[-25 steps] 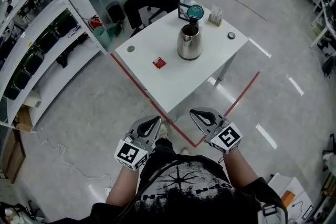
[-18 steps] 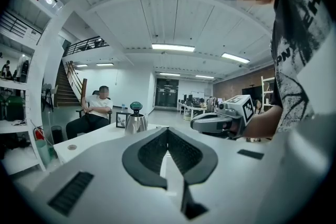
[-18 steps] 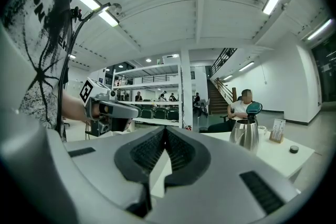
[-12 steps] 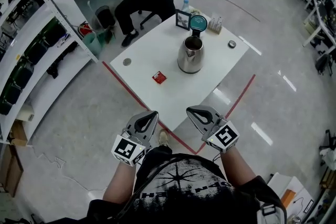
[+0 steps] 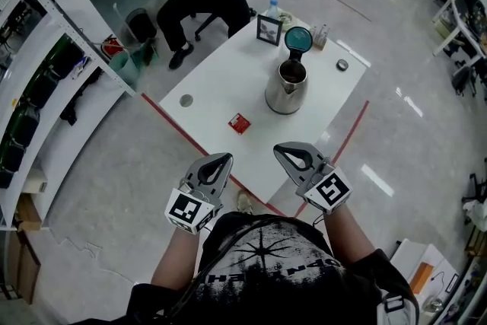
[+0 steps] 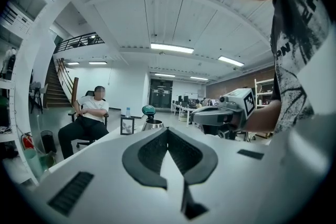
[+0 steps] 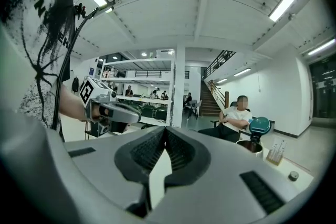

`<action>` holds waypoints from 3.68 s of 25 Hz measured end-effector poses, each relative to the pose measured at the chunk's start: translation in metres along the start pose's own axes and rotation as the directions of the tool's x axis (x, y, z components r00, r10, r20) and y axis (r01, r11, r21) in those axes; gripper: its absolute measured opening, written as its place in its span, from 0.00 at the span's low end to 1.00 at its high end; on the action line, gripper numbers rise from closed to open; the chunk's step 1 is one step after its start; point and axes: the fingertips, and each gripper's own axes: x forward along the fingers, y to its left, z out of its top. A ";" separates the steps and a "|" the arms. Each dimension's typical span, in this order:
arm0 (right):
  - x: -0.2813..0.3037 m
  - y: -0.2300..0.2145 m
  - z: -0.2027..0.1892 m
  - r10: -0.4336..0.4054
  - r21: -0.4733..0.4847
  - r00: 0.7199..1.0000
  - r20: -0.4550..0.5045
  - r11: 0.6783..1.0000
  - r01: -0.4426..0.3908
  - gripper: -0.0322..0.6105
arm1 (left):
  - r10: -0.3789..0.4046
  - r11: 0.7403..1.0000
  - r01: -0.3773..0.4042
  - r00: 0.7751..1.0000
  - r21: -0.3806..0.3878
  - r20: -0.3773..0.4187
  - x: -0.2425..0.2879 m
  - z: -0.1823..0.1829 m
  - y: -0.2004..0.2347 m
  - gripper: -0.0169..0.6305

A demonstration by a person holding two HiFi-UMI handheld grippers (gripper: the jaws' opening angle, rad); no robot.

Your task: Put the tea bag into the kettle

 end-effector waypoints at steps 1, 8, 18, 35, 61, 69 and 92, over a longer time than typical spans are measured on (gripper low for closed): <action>0.005 -0.003 0.001 -0.011 -0.003 1.000 0.004 1.000 0.011 0.07 | -0.009 1.000 0.009 1.000 0.001 -0.005 0.003 -0.002 0.006 0.04; 0.039 -0.024 -0.008 -0.075 -0.010 0.996 -0.057 0.997 0.075 0.07 | -0.084 0.996 0.084 0.996 0.002 -0.012 0.021 -0.010 0.046 0.04; 0.067 -0.043 -0.019 -0.108 -0.009 0.987 -0.120 0.994 0.107 0.07 | -0.133 0.991 0.133 0.991 -0.020 0.000 0.042 -0.013 0.081 0.04; 0.116 -0.053 -0.085 0.048 0.019 0.961 -0.273 0.999 -0.045 0.07 | 0.047 0.989 -0.047 0.999 -0.141 -0.008 0.044 -0.016 0.102 0.04; 0.196 -0.055 -0.265 0.221 0.134 0.725 -0.652 0.975 -0.176 0.44 | 0.225 0.952 -0.240 0.970 -0.192 -0.096 0.006 -0.033 0.112 0.04; 0.203 -0.058 -0.290 0.212 0.156 0.681 -0.701 0.977 -0.144 0.48 | 0.243 0.944 -0.263 0.963 -0.200 -0.121 -0.007 -0.046 0.105 0.04; 0.199 -0.031 -0.283 0.189 0.062 0.685 -0.703 0.977 -0.205 0.14 | 0.266 0.938 -0.284 0.958 -0.201 -0.110 -0.021 -0.043 0.098 0.04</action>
